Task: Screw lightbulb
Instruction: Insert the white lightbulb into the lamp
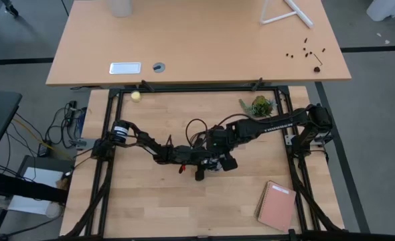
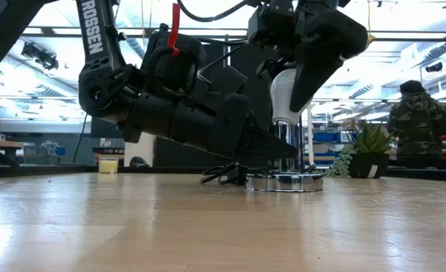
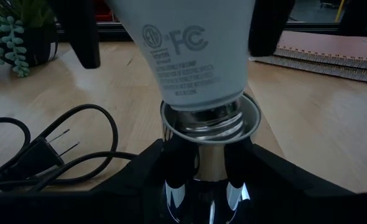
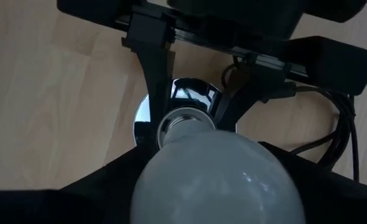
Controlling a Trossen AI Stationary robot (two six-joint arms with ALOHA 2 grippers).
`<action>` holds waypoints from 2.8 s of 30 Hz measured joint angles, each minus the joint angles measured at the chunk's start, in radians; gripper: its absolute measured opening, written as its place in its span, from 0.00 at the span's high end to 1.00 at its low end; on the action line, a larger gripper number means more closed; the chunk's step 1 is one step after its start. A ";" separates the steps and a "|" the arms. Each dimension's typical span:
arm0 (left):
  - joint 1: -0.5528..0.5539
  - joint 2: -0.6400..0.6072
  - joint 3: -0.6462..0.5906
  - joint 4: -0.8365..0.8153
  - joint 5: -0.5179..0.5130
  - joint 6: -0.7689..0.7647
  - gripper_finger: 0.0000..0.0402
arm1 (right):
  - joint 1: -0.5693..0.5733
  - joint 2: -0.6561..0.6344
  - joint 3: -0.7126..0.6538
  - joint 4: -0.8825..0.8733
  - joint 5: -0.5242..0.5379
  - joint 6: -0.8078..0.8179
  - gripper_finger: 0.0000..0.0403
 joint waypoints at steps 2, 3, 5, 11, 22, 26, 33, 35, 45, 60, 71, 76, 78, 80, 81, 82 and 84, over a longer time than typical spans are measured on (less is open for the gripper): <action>0.000 0.000 0.000 0.000 0.000 0.000 0.53 | 0.000 0.000 0.000 0.000 -0.004 -0.002 0.33; 0.000 0.000 0.000 0.000 0.001 0.000 0.53 | 0.000 0.000 0.000 0.000 -0.004 -0.003 0.34; 0.000 0.000 0.000 0.000 0.003 0.000 0.53 | 0.000 0.000 0.000 -0.003 -0.004 -0.003 0.36; 0.000 0.000 0.000 0.000 0.004 -0.017 0.53 | 0.001 0.001 0.025 -0.035 0.013 0.013 0.32; 0.001 0.000 0.000 -0.003 0.003 -0.041 0.53 | 0.036 0.026 0.223 -0.221 0.101 0.014 0.34; 0.001 0.000 0.001 -0.003 0.000 -0.059 0.53 | 0.055 0.119 0.329 -0.348 0.109 0.017 0.32; 0.001 -0.001 0.001 -0.005 0.008 -0.069 0.53 | 0.055 0.195 0.435 -0.432 0.141 -0.023 0.33; 0.001 -0.001 0.001 -0.003 0.010 -0.069 0.53 | 0.053 0.194 0.435 -0.426 0.129 -0.020 0.33; 0.001 -0.001 0.001 -0.003 0.012 -0.069 0.53 | 0.059 0.195 0.373 -0.386 0.119 -0.045 0.32; 0.001 -0.002 0.001 -0.003 0.014 -0.068 0.53 | 0.053 0.194 0.320 -0.321 0.119 -0.142 0.32; 0.001 -0.002 0.001 -0.006 0.014 -0.067 0.53 | 0.054 0.192 0.282 -0.294 0.126 -0.151 0.32; 0.001 -0.002 0.001 -0.006 0.014 -0.067 0.53 | 0.057 0.187 0.251 -0.269 0.146 -0.137 0.32; 0.001 -0.002 0.001 -0.006 0.014 -0.067 0.53 | 0.061 0.188 0.250 -0.247 0.150 -0.135 0.32; 0.001 -0.002 0.001 -0.005 0.014 -0.067 0.53 | 0.065 0.190 0.251 -0.239 0.153 -0.134 0.33; 0.001 -0.002 0.001 -0.005 0.014 -0.067 0.53 | 0.067 0.191 0.252 -0.234 0.153 -0.134 0.33; 0.001 -0.002 0.001 -0.005 0.014 -0.067 0.53 | 0.068 0.191 0.252 -0.226 0.153 -0.134 0.33; 0.001 -0.002 0.001 -0.005 0.014 -0.067 0.53 | 0.072 0.192 0.252 -0.215 0.152 -0.134 0.33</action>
